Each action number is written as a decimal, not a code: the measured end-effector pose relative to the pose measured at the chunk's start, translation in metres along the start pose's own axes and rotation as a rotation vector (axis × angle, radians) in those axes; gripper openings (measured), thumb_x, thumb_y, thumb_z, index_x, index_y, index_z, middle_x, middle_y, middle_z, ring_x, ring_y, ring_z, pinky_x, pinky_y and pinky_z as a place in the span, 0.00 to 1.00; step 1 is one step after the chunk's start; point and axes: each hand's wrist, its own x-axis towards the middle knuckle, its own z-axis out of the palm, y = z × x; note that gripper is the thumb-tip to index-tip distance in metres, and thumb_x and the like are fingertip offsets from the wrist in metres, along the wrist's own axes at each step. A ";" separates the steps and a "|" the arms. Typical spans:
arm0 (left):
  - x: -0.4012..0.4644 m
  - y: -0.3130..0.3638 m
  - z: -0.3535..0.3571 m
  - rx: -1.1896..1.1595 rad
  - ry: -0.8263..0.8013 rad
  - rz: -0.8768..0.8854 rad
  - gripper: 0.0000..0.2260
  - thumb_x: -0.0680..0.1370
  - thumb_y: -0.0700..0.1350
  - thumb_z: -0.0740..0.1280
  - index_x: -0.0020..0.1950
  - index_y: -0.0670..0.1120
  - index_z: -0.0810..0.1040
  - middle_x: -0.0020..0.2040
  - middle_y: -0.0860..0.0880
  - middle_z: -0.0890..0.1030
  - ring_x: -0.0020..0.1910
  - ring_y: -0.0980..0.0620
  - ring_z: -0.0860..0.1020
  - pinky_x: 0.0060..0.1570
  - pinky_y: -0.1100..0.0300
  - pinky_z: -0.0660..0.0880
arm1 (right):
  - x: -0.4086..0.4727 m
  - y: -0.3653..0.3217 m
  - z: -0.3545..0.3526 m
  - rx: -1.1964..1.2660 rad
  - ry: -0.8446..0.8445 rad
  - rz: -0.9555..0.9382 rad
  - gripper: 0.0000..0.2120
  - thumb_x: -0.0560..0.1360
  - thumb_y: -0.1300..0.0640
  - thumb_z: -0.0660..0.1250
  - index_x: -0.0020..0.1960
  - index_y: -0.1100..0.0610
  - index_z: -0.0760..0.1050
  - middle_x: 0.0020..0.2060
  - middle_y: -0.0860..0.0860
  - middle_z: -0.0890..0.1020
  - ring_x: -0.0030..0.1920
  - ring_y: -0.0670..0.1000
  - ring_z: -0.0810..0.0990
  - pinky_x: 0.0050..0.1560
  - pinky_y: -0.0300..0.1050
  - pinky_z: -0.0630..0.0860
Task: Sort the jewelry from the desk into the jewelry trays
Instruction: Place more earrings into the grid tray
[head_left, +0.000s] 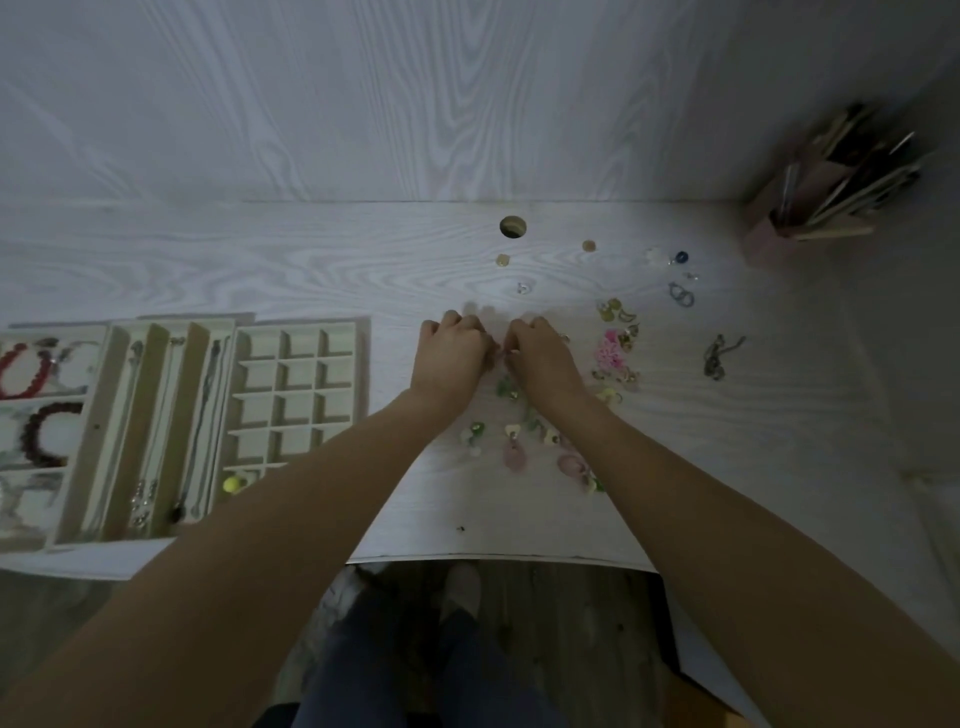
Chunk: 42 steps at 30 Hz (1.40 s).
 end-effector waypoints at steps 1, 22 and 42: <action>0.002 0.000 0.000 0.002 0.012 0.002 0.11 0.80 0.47 0.60 0.57 0.50 0.81 0.57 0.50 0.78 0.57 0.48 0.70 0.51 0.56 0.59 | 0.000 -0.001 -0.001 0.007 -0.003 0.003 0.06 0.76 0.65 0.62 0.53 0.63 0.73 0.53 0.59 0.73 0.51 0.58 0.73 0.42 0.43 0.64; -0.116 -0.077 -0.068 -0.811 -0.083 -0.176 0.05 0.77 0.39 0.67 0.48 0.47 0.81 0.44 0.47 0.84 0.42 0.54 0.82 0.49 0.58 0.78 | -0.082 -0.089 -0.012 0.954 -0.108 0.066 0.05 0.76 0.64 0.67 0.41 0.62 0.77 0.29 0.56 0.80 0.24 0.44 0.77 0.29 0.35 0.73; -0.203 -0.127 -0.059 -0.589 -0.158 -0.359 0.04 0.75 0.40 0.69 0.48 0.42 0.82 0.44 0.45 0.83 0.40 0.54 0.77 0.42 0.67 0.69 | -0.119 -0.155 0.053 0.477 -0.329 -0.122 0.04 0.74 0.65 0.69 0.48 0.62 0.80 0.40 0.53 0.81 0.36 0.45 0.79 0.38 0.29 0.75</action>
